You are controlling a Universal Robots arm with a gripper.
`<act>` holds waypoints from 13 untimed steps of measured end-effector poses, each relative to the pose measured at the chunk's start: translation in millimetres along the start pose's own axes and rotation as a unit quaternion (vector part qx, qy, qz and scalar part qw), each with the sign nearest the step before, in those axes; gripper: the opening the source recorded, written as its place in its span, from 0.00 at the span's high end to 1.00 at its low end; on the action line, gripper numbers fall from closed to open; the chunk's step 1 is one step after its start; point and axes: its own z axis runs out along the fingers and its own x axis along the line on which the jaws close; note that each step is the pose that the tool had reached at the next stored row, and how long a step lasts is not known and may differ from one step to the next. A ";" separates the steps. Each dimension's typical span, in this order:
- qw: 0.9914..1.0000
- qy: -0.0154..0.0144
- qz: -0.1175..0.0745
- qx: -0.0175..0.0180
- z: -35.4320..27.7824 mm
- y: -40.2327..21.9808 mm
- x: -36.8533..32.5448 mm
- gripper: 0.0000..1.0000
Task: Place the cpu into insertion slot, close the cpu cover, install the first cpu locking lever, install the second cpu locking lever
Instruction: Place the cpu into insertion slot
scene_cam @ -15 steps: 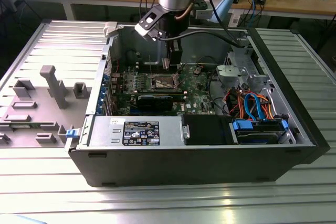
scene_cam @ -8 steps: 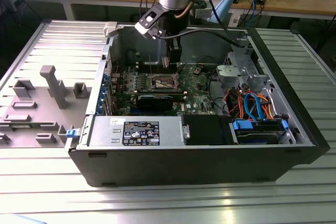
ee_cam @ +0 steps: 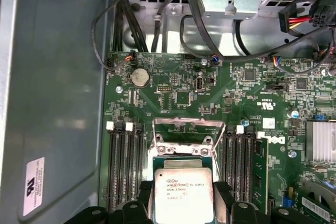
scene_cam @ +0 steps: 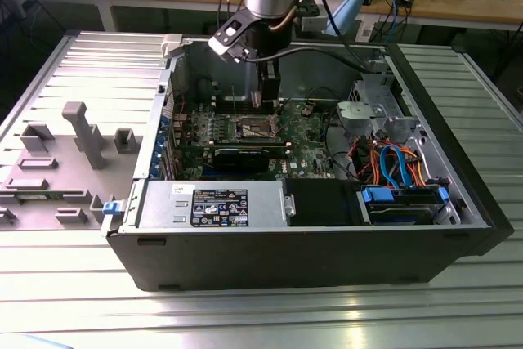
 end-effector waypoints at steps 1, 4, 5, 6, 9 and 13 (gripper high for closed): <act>1.000 -0.004 0.001 0.000 0.8 -0.5 0.1 0.45; 1.000 -0.008 0.003 0.000 4.6 -2.8 0.2 0.45; 1.000 -0.008 0.004 0.000 8.2 -5.0 0.3 0.45; 1.000 -0.008 0.004 0.000 10.2 -6.0 0.4 0.45; 1.000 -0.008 0.005 0.000 15.5 -6.8 0.5 0.45; 1.000 -0.008 0.005 0.000 21.9 -8.0 0.6 0.45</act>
